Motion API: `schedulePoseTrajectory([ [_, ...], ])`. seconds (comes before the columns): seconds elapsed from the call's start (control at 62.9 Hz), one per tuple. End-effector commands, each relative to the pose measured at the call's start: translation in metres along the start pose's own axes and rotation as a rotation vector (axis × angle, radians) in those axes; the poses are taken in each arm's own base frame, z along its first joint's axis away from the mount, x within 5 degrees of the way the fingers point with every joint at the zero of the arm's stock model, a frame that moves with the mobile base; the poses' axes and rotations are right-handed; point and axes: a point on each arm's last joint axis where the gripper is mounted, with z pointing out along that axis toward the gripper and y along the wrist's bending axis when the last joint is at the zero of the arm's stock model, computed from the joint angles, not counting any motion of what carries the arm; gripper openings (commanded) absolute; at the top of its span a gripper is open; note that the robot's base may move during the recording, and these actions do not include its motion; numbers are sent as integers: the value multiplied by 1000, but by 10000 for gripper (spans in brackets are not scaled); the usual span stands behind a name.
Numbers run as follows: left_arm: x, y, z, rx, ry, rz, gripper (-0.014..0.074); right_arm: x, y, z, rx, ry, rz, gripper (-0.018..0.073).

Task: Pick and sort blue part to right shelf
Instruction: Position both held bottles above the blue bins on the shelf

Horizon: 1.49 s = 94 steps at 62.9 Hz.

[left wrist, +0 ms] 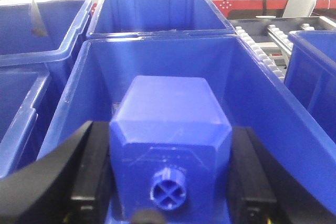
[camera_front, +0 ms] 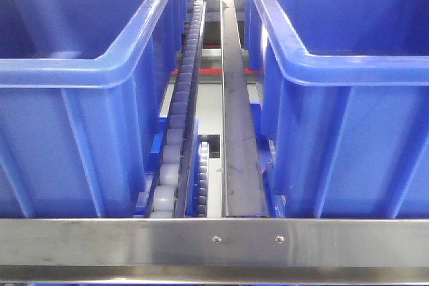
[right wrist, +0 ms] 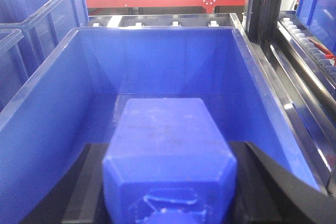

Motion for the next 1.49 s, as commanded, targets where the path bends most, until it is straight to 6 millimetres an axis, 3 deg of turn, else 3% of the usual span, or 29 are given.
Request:
schedulePoseTrajectory([
  [0.0, -18, 1, -2, -5, -114, -11, 354, -20, 1, -2, -8, -138, -3, 426],
  [0.318, -21, 1, 3, -6, -141, -22, 354, -16, 1, 3, -4, -85, -2, 426],
  [0.683, -7, 3, 73, -13, 13, -25, 358, -30, 3, 63, 3, 52, 19, 426],
  [0.842, -8, 4, 98, -17, 34, -83, 362, -25, 2, 88, 7, 81, 19, 463],
  [0.922, -10, 4, 106, -17, 43, -108, 406, -20, 2, 96, 10, 110, 19, 525],
  [1.001, -12, 4, 112, -17, 55, -109, 505, -15, 1, 100, 12, 138, 19, 593],
  [1.097, -13, 4, 116, -14, 77, -109, 575, -12, 1, 103, 14, 157, 19, 617],
  [1.271, -15, 3, 116, -12, 81, -109, 577, -11, 1, 103, 15, 168, 19, 615],
  [1.399, -15, 3, 116, -12, 81, -105, 549, -17, 2, 103, 14, 159, 19, 613],
  [1.478, -17, 3, 113, -12, 68, -105, 479, -24, 2, 103, 13, 144, 18, 612],
])
